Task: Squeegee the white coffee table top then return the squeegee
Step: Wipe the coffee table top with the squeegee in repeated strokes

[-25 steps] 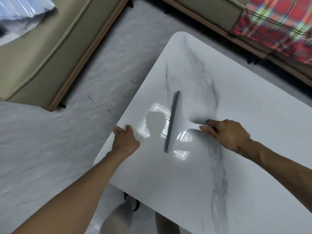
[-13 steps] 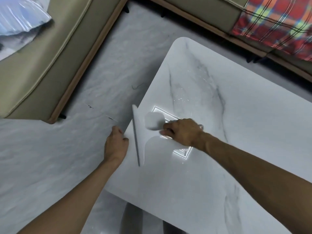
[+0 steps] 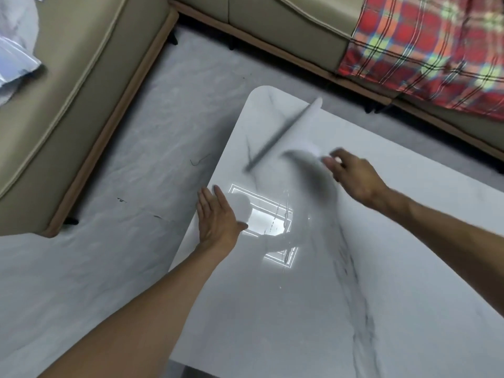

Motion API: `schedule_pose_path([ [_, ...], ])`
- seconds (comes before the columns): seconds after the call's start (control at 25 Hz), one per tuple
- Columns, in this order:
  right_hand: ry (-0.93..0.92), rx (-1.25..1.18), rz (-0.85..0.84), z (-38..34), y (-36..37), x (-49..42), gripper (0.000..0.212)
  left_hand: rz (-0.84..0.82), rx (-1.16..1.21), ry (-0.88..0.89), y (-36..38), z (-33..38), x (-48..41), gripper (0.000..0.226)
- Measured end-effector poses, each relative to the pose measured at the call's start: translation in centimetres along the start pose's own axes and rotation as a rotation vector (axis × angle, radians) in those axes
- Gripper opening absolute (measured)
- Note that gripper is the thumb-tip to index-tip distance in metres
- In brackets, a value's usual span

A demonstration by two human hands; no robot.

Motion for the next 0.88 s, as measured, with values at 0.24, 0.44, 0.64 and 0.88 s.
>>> schedule_pose_path([
  [0.24,0.0,-0.162,0.022,-9.1,1.6,-11.4,0.042,-0.068,-0.263,-0.012,1.1,-0.1,-1.5,0.123],
  [0.44,-0.099,0.127,0.03,-2.8,2.3,-5.0,0.043,-0.131,-0.273,-0.067,1.4,0.3,-2.1,0.126],
  [0.64,0.046,0.238,-0.116,5.3,0.5,5.8,0.041,-0.129,-0.28,-0.081,1.8,0.4,-2.3,0.128],
  [0.88,-0.008,0.103,0.077,2.7,-1.9,-2.6,0.047,-0.088,-0.294,-0.056,2.4,-0.2,-2.4,0.129],
])
Point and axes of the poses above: each hand's wrist, its own x-axis away from the middle knuckle, its own y-axis out of the palm, z = x × y, the point moved 2 cm from there along -x, towards the middle knuckle, and after that the axes turned 8 degrees about x, right-handed, at the moved point
